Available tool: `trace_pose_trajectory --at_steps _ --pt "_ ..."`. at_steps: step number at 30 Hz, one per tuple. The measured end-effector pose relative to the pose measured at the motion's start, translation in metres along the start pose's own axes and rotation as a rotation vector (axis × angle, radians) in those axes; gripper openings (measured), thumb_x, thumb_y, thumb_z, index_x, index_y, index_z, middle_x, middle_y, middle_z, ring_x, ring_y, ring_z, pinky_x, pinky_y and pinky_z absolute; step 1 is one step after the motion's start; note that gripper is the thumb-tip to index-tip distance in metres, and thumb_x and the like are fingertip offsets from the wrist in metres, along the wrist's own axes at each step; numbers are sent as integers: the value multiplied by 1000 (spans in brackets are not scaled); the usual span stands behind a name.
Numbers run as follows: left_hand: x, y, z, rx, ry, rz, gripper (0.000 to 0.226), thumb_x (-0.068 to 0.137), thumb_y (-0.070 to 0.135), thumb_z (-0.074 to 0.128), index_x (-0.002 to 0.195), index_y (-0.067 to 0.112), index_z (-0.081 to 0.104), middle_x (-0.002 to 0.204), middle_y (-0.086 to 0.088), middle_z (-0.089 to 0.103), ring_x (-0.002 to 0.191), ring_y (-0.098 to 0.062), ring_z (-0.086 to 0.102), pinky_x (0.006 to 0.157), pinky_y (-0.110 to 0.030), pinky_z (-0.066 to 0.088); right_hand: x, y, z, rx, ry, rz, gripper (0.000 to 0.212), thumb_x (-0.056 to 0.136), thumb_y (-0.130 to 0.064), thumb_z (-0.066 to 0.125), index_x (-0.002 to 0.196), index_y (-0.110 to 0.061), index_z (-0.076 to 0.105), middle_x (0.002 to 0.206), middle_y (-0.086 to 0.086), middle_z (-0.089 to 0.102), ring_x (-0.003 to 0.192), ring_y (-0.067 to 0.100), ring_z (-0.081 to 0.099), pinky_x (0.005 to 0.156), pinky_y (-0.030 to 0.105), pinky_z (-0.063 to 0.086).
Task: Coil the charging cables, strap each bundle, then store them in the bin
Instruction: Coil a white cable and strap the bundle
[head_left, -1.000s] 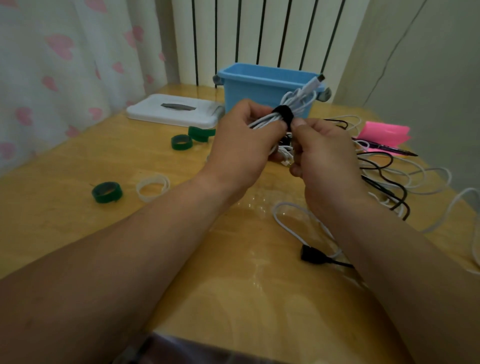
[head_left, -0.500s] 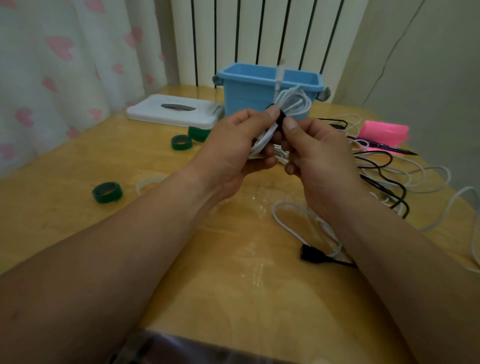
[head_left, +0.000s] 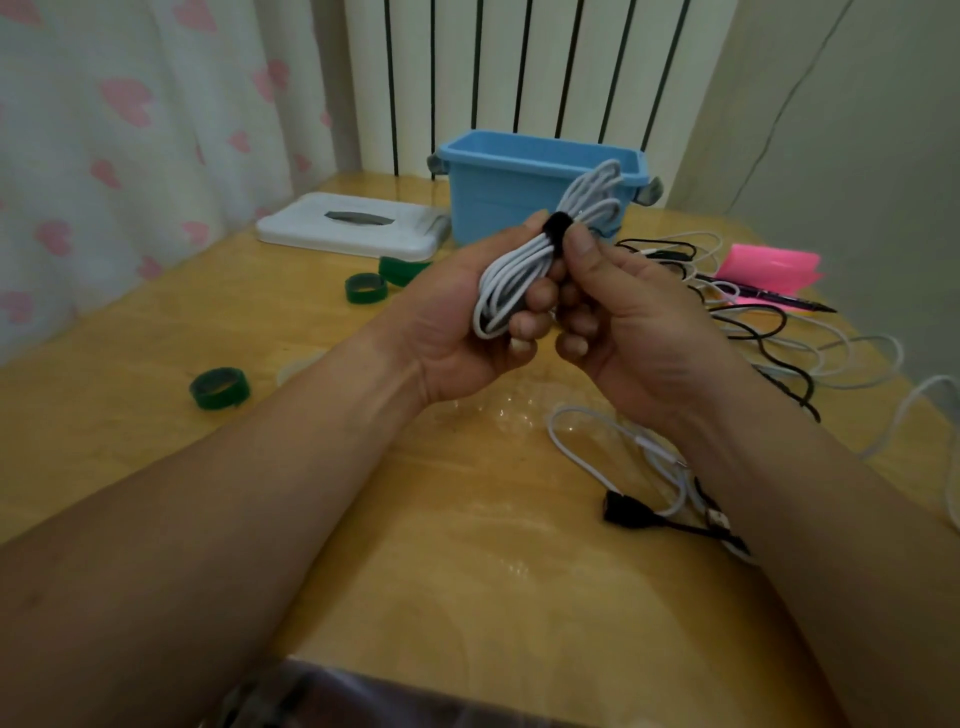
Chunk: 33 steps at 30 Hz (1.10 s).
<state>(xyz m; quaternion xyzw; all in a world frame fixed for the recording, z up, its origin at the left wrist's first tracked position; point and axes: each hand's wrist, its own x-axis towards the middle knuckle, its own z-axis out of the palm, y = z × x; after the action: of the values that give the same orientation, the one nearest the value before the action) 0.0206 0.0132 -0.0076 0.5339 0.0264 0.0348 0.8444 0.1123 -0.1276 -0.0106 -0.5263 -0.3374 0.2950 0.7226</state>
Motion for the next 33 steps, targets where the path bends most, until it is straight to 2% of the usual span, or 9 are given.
trace_pose_trajectory --at_steps 3,7,10,16,20,25,28,30,33 --pt "-1 0 8 216 137 42 54 107 58 53 88 12 72 71 -7 68 59 -20 64 53 -30 56 0 0 -2 38 22 -19 23 102 -32 64 90 -14 72 72 5 49 55 11 41 48 22 40" --pt "0 -4 12 635 396 293 50 108 58 53 115 12 72 100 -9 80 89 -23 79 84 -54 67 3 5 -3 -64 162 -67 21 105 -27 64 91 -15 73 64 -5 55 53 8 41 50 24 38" --pt "0 -8 16 757 422 373 36 110 47 55 115 12 63 102 -5 76 88 -21 77 74 -48 68 3 7 -3 -171 235 -92 19 106 -26 62 95 -15 73 61 -10 59 53 6 46 54 26 40" --pt "4 -8 11 477 397 426 24 116 32 48 102 13 52 77 -7 64 57 -15 55 45 -29 42 5 10 0 -99 199 -60 19 105 -24 65 93 -14 76 76 2 62 59 12 46 54 27 42" --pt "2 -5 11 193 249 254 29 116 35 46 120 8 58 72 -4 57 51 -12 45 38 -20 30 5 11 -4 -70 63 -45 18 101 -35 66 104 -19 73 84 -1 67 69 15 58 60 26 39" --pt "1 -7 17 261 270 169 48 116 46 41 98 10 67 70 -10 62 53 -20 53 45 -26 39 7 16 -4 -97 189 -83 20 98 -34 72 101 -15 75 75 6 62 67 23 54 75 45 38" --pt "1 -9 23 387 310 158 56 113 57 37 103 12 68 80 -8 67 63 -19 58 53 -30 48 7 15 -4 -98 267 -127 19 100 -29 71 102 -11 74 76 9 63 63 23 53 69 42 44" --pt "2 -13 26 414 285 197 45 115 51 39 102 16 64 76 -5 61 57 -15 50 49 -27 40 5 13 -5 -136 303 -131 16 100 -31 71 97 -16 74 77 2 69 63 14 56 66 33 45" --pt "2 -14 23 353 265 244 43 117 44 38 102 12 61 71 -5 57 51 -13 41 45 -24 31 4 11 -6 -190 258 -103 21 99 -40 70 97 -20 77 85 2 71 72 13 59 77 38 46"
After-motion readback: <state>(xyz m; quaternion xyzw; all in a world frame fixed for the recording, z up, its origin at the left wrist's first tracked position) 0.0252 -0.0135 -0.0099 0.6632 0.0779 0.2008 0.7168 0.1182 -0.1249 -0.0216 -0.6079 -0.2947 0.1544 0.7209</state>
